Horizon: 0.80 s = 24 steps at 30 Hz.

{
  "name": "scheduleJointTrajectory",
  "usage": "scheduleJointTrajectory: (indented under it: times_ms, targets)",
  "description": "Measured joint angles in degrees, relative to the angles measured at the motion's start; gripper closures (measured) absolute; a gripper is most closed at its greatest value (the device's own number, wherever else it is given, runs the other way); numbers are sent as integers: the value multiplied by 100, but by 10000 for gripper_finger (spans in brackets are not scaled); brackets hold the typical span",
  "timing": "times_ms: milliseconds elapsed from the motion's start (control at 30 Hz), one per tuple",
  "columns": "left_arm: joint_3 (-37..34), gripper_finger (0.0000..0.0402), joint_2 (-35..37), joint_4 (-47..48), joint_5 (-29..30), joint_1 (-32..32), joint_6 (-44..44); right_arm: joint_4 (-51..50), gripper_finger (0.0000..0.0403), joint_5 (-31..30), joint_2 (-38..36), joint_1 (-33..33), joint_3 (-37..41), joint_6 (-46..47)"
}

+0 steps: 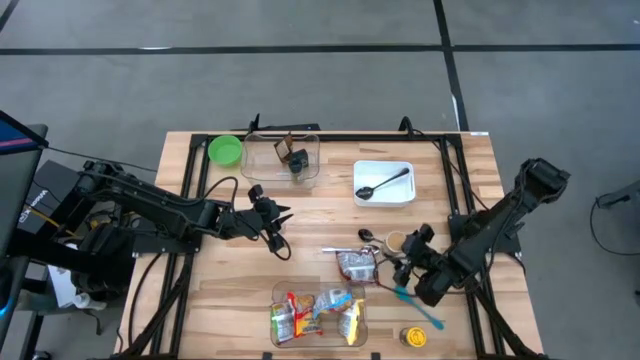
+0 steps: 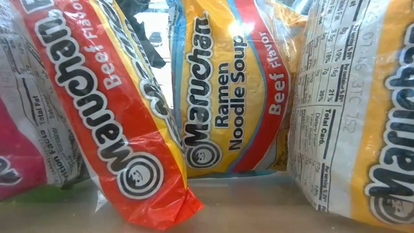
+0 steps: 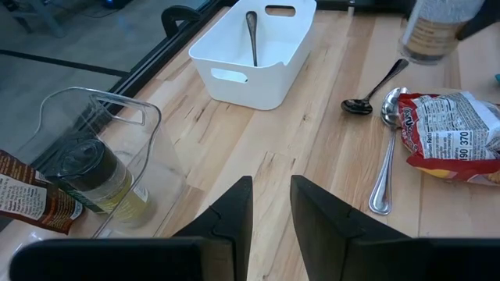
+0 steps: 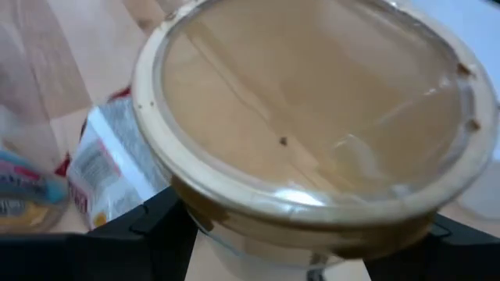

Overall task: Pick & Place Food Item
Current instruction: Put the gold seasoning bottle into the top transparent bin

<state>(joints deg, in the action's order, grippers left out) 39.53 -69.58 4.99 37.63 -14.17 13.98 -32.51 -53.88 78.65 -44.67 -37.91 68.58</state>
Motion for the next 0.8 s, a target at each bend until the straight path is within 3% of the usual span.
scheduleJointTrajectory:
  times_ms: [200, 367, 800]
  targets:
    - [0, 320, 0, -107, 2, 0, -11, 73, 126, 25, -582, 474, 0, -923]
    - [0, 320, 0, -117, 2, 0, -15, 380, 126, 438, -932, 917, 0, -1786]
    - [0, 320, 0, -123, 0, 0, -15, 1659, 126, 1043, -1005, 1783, 0, -3532]
